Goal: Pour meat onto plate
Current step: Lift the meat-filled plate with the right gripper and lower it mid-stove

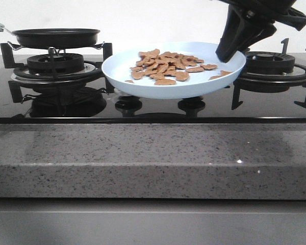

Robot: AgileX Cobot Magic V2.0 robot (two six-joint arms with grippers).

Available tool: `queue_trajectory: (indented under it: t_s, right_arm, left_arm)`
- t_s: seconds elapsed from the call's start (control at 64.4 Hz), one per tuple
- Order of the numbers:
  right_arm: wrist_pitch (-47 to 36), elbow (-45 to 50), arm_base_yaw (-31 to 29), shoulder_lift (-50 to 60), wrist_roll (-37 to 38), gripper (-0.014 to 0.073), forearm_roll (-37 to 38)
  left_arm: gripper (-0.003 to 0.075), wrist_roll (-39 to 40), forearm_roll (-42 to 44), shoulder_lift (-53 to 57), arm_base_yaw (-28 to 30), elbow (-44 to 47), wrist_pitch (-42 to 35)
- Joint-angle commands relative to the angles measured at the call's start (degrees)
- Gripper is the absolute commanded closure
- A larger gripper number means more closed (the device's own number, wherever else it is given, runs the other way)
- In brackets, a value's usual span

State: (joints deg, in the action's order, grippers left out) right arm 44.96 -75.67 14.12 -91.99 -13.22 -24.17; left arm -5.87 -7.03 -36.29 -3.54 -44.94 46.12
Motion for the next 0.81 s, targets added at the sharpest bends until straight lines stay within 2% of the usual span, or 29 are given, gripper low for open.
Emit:
queue_trajectory:
  t_s: [0.0, 0.403, 0.791]
  right_arm:
    - [-2.07, -1.4, 0.04, 2.89, -0.44, 0.0712, -1.82]
    - [-4.55, -3.52, -0.4, 2.34, -0.44, 0.0712, -1.83]
    - [2.0, -24.67, -4.99, -10.74, 0.78, 0.0712, -6.29]
  left_arm:
    - [0.0155, 0.63, -1.0, 0.07, -0.43, -1.56, -3.75]
    - [0.0154, 0.63, -1.65, 0.07, -0.43, -1.56, -2.18]
    - [0.0154, 0.63, -1.65, 0.07, -0.43, -1.56, -2.4]
